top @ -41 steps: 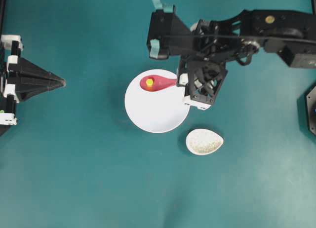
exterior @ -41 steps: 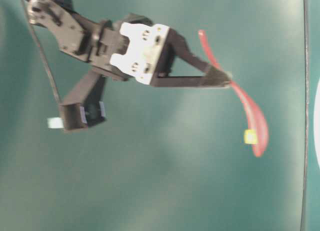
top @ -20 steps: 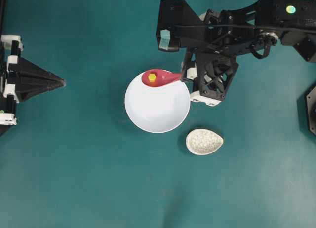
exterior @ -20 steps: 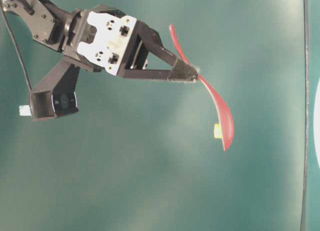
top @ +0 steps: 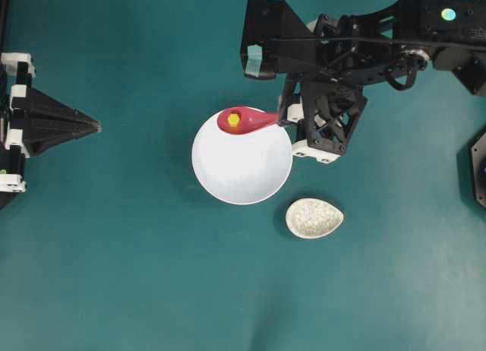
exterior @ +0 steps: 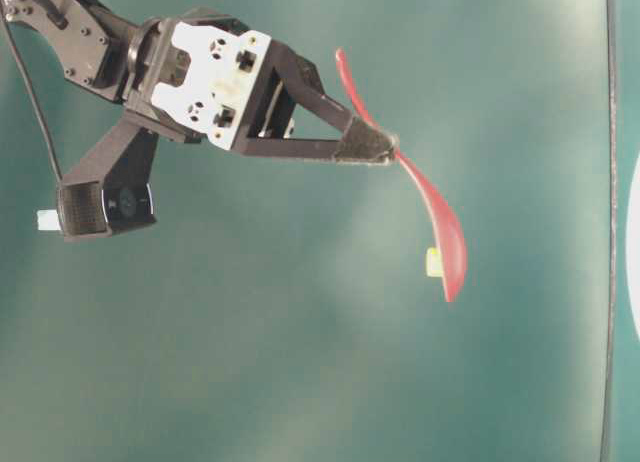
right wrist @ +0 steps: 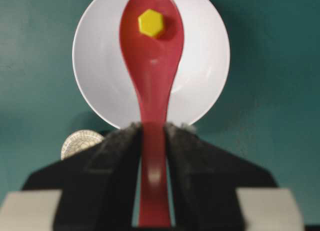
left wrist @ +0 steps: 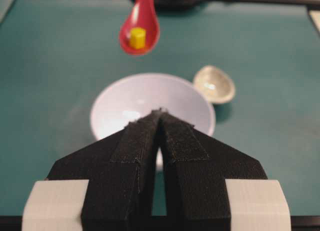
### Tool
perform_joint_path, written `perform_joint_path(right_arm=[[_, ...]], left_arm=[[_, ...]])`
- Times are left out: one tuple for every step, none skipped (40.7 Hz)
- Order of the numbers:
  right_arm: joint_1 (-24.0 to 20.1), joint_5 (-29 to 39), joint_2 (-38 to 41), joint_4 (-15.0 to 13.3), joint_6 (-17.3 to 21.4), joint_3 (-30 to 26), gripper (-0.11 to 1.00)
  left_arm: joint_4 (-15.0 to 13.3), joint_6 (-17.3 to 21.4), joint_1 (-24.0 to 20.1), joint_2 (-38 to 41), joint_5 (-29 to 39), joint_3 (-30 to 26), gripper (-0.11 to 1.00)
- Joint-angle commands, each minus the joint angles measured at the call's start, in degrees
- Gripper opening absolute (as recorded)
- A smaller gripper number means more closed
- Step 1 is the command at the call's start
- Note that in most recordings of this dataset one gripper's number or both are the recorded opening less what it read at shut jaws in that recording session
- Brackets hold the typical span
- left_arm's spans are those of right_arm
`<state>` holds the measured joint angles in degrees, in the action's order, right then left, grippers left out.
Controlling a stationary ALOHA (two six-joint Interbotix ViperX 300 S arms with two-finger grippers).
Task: Scoop the yellow hexagonal prism block from the bowl with a spoon using the right arm.
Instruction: 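Lift the spoon carrying the block up out of the white bowl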
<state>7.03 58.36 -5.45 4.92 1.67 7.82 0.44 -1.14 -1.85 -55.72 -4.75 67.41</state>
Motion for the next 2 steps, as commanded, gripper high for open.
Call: perform_joint_path(right_arm=[[0.09,-0.53,-1.58,-0.18,-0.18,-1.23,0.23],[0.0,-0.53,-1.49,-0.18,-0.18,-1.23,0.23]], left_arm=[[0.18,-0.53,-0.09,0.26,-0.44,-1.41,0.0],[0.09,-0.53,-0.09,0.18,-0.44,-1.41,0.0]])
